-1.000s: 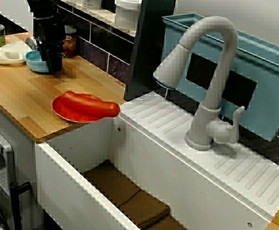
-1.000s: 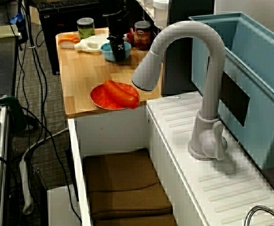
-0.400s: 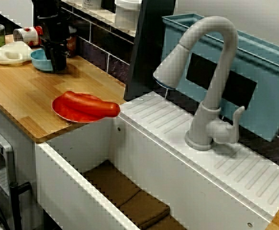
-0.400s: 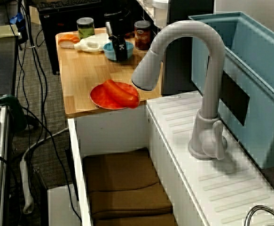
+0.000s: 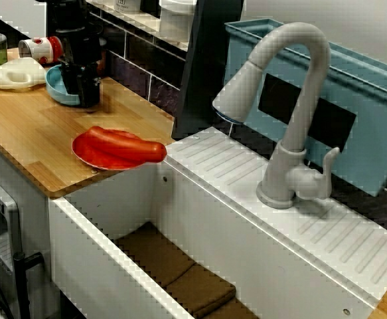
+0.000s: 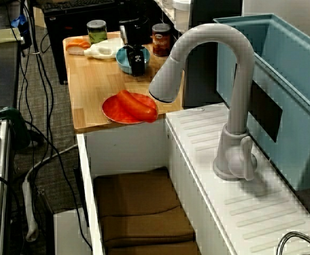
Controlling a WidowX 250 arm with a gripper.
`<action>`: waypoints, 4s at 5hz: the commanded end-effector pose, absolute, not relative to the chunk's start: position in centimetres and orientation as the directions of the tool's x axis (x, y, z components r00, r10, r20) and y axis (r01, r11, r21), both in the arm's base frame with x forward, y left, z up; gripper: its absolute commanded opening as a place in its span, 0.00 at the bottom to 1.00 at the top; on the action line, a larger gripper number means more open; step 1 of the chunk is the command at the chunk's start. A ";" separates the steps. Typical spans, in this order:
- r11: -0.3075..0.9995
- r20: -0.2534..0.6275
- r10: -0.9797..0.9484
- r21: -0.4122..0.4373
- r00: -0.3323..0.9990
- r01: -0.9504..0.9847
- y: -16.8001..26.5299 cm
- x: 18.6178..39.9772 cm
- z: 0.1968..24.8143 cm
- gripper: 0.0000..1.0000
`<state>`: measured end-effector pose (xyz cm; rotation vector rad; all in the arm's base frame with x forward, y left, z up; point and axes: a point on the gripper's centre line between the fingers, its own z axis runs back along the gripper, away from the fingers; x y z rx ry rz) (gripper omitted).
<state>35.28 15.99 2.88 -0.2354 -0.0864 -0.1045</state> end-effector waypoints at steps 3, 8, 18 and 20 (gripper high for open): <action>0.970 0.117 -0.095 -0.211 0.988 0.119 16.1 35.5 3.8 1.00; 0.965 0.129 -0.125 -0.216 0.984 0.151 16.4 34.6 5.6 1.00; 0.911 0.150 -0.290 -0.260 0.945 0.321 13.4 33.9 7.0 1.00; 0.890 0.149 -0.350 -0.255 0.925 0.378 10.1 32.4 6.1 1.00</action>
